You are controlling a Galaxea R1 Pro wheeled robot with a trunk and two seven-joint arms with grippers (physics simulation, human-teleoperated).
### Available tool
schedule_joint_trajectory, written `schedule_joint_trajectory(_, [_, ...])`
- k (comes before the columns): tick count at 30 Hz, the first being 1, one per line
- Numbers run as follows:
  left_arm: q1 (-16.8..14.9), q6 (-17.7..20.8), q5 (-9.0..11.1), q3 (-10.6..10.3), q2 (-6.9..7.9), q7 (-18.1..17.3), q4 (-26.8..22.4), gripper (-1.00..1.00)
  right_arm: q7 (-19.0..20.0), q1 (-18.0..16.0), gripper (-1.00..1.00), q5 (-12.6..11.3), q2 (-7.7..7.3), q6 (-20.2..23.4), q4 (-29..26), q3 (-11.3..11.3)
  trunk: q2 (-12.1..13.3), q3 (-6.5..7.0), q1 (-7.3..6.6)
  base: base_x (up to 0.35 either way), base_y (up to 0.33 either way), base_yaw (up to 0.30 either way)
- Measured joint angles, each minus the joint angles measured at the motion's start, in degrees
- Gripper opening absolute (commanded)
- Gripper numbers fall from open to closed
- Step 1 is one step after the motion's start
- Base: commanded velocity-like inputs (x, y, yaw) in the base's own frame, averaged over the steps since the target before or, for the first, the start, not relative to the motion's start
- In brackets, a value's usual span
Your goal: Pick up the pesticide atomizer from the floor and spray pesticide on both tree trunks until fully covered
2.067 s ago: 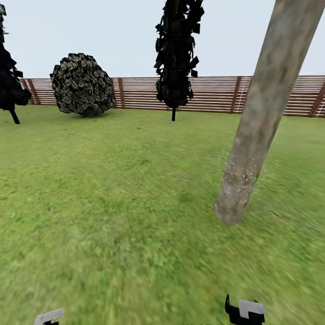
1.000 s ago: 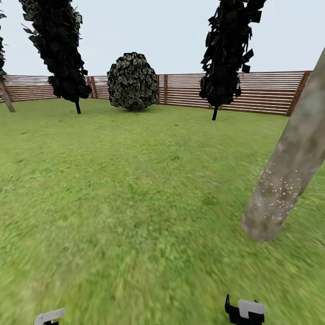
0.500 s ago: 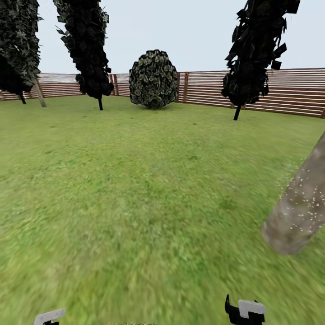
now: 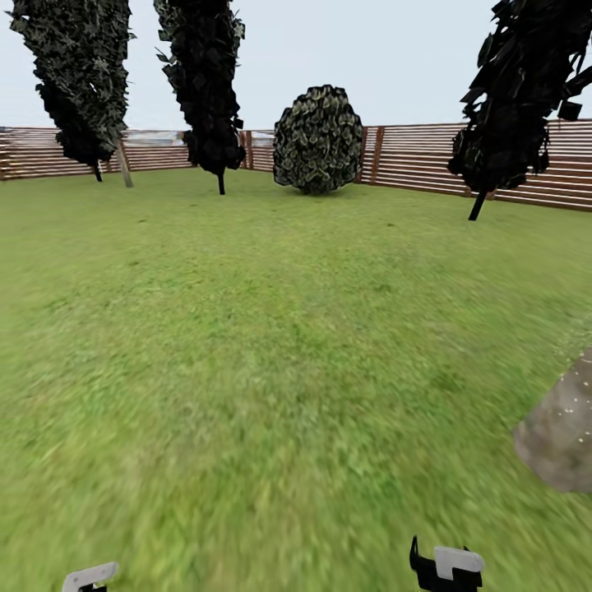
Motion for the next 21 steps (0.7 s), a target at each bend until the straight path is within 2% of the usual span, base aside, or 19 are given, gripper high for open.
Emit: schedule_joint_trajectory(21, [-0.01, 0.00, -0.02, -0.01, -0.01, 0.00, 0.00, -1.00, 0.05, 0.00, 1.00, 0.00, 0.00, 0.00, 0.00, 0.00, 0.00, -1.01, 0.00, -0.156, -0.234, 0.272])
